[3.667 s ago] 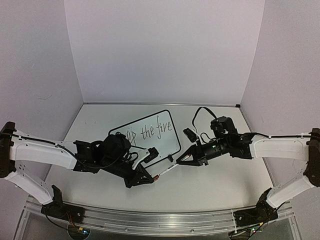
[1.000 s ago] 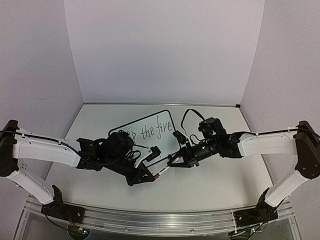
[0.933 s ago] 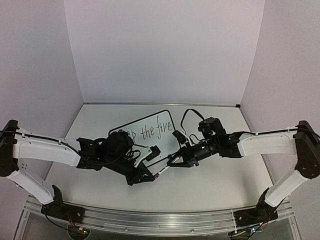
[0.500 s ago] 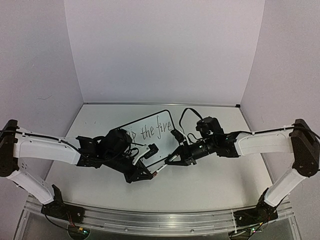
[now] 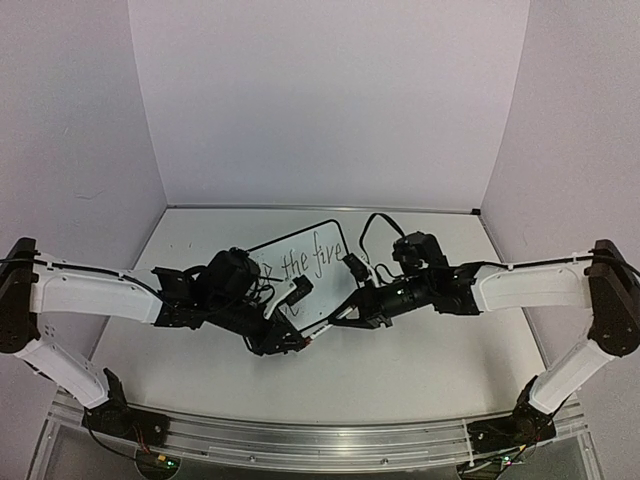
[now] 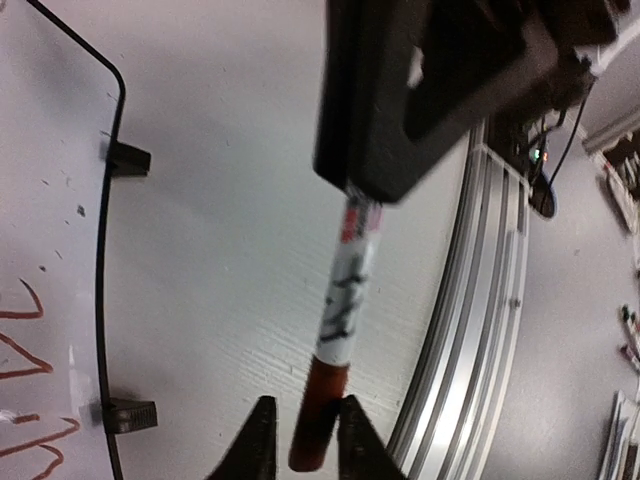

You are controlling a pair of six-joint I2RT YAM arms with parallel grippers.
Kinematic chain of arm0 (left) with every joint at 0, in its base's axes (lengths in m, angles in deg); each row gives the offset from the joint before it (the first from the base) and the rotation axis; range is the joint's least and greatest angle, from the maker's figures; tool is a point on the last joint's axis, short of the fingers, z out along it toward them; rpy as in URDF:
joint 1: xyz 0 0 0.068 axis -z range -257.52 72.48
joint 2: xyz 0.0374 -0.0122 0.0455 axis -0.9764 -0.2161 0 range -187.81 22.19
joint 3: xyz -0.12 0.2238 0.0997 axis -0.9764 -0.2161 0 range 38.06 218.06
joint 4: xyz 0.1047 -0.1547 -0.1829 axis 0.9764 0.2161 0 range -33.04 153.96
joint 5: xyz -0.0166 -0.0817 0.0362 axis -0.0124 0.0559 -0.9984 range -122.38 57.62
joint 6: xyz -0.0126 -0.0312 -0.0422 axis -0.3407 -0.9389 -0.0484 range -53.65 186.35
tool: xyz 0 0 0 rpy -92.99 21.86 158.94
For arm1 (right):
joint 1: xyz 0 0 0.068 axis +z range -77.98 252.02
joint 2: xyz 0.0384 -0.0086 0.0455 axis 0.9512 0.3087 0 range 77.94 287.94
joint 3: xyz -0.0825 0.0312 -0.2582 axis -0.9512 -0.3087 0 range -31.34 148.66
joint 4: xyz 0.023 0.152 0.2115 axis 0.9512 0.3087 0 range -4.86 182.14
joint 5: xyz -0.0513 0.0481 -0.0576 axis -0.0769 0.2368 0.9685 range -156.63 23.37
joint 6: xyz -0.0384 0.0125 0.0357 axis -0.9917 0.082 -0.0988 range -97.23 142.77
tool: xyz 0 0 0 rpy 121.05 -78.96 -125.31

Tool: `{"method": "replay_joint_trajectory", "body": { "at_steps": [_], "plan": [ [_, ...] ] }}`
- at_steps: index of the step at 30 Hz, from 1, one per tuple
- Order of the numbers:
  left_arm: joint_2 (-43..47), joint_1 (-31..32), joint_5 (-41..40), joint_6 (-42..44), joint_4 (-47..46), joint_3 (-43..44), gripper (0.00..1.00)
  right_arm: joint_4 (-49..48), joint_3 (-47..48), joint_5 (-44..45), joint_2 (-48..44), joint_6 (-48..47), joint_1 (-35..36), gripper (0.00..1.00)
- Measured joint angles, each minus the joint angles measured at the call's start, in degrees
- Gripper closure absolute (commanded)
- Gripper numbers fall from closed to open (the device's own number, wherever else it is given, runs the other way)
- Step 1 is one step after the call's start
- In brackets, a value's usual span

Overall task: Write a sentence on the whiteboard
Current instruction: Insert the whiteboard marker without the cap into the pen cap, then put down the whiteboard marker at the center of the board.

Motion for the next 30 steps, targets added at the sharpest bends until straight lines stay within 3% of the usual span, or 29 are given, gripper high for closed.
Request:
{"method": "replay_joint_trajectory", "body": {
  "at_steps": [4, 8, 13, 17, 24, 30],
  "plan": [
    [3.21, -2.90, -0.48, -0.95, -3.76, 1.35, 0.38, 3.10, -0.47, 2.84, -6.54, -0.32, -1.86, 1.00],
    [8.43, -4.68, -2.02, -1.22, 0.42, 5.76, 0.23, 8.71, -0.52, 7.24, -15.27, -2.49, -8.85, 1.00],
    [11.81, -5.39, -4.56, -1.35, 7.82, 13.74, 0.16, 14.73, 0.55, 12.91, -20.76, -5.03, -15.96, 1.00],
    [12.21, -9.57, -6.93, -1.34, 13.08, 18.85, 0.15, 17.14, 0.82, 18.02, -20.94, -6.47, -20.53, 1.00],
    [9.27, -24.67, -10.26, -2.01, 19.57, 23.48, 0.13, 16.71, 4.12, 28.33, -12.27, -8.04, -23.75, 1.00],
    [9.42, -37.28, -10.58, -4.59, 19.95, 22.49, 0.14, 9.10, 5.81, 30.17, -1.94, -8.44, -24.41, 0.98]
  ]
}}
